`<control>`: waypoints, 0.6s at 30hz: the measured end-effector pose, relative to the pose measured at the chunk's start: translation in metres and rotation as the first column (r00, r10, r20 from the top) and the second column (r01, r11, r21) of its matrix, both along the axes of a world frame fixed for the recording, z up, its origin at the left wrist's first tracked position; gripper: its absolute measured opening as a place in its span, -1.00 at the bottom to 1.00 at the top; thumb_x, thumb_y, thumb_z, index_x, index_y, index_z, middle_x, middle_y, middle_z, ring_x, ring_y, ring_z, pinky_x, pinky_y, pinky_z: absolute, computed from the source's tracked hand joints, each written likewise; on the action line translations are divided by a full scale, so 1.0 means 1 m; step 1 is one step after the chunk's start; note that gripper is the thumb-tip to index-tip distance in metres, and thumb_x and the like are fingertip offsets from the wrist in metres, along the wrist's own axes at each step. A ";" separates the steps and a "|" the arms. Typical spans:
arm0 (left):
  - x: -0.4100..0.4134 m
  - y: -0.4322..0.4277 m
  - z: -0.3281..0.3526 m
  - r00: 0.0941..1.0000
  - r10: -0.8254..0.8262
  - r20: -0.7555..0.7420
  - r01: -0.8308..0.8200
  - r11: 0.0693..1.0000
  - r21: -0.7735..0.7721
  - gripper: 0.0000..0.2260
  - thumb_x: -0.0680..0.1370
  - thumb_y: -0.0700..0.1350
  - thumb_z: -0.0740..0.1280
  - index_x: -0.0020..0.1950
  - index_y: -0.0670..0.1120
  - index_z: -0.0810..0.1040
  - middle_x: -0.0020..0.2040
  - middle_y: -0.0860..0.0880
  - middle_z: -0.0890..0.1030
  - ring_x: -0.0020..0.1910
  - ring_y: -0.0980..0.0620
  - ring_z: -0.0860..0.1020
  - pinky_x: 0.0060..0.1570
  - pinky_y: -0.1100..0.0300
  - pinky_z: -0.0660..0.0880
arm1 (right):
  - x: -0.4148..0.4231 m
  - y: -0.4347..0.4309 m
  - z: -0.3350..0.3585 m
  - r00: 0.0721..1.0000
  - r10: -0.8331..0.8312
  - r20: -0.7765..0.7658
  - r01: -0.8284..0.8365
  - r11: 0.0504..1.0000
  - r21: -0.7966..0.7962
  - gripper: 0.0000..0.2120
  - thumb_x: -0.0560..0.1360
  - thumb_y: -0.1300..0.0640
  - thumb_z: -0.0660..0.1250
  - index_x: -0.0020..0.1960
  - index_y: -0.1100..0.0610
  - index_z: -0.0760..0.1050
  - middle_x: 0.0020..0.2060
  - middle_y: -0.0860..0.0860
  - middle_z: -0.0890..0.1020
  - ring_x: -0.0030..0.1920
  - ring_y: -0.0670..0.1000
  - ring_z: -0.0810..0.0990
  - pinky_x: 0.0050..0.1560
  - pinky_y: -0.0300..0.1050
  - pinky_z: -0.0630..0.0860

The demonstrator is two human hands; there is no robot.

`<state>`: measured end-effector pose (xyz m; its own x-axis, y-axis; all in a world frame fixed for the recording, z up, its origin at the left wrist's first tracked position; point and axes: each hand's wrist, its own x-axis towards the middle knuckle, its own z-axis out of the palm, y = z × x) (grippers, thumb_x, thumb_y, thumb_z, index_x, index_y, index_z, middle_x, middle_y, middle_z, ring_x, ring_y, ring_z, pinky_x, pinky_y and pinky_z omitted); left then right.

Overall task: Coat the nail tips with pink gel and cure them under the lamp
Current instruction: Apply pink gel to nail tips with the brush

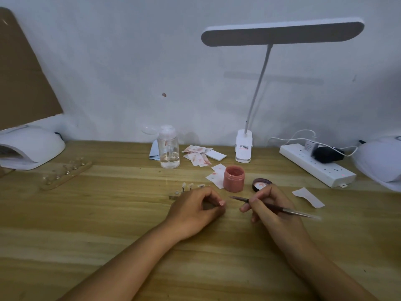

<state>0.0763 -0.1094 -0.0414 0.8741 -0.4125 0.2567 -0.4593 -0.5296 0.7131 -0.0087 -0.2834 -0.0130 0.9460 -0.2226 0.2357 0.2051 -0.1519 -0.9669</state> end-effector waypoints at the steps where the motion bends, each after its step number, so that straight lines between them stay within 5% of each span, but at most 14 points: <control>1: 0.000 0.000 0.001 1.000 -0.004 0.001 0.004 1.000 0.004 -0.85 0.48 0.00 0.48 -0.21 0.17 0.54 -0.21 0.24 0.61 -0.38 0.42 0.43 -0.33 0.35 0.24 | -0.001 0.000 0.000 1.000 0.003 -0.001 -0.003 1.000 0.001 -0.88 0.54 0.37 0.29 -0.12 0.40 0.38 -0.32 0.14 0.69 -0.44 -0.12 0.49 -0.36 -0.33 0.47; 18: 0.002 0.002 0.001 0.999 -0.033 0.014 0.033 0.999 0.015 -0.85 0.47 0.02 0.49 -0.22 0.16 0.54 -0.32 0.36 0.55 -0.41 0.43 0.43 -0.42 0.45 0.21 | -0.001 0.000 0.001 1.000 0.012 -0.004 -0.012 1.000 -0.022 -0.90 0.52 0.40 0.29 -0.14 0.42 0.41 -0.34 0.14 0.68 -0.44 -0.14 0.49 -0.37 -0.38 0.45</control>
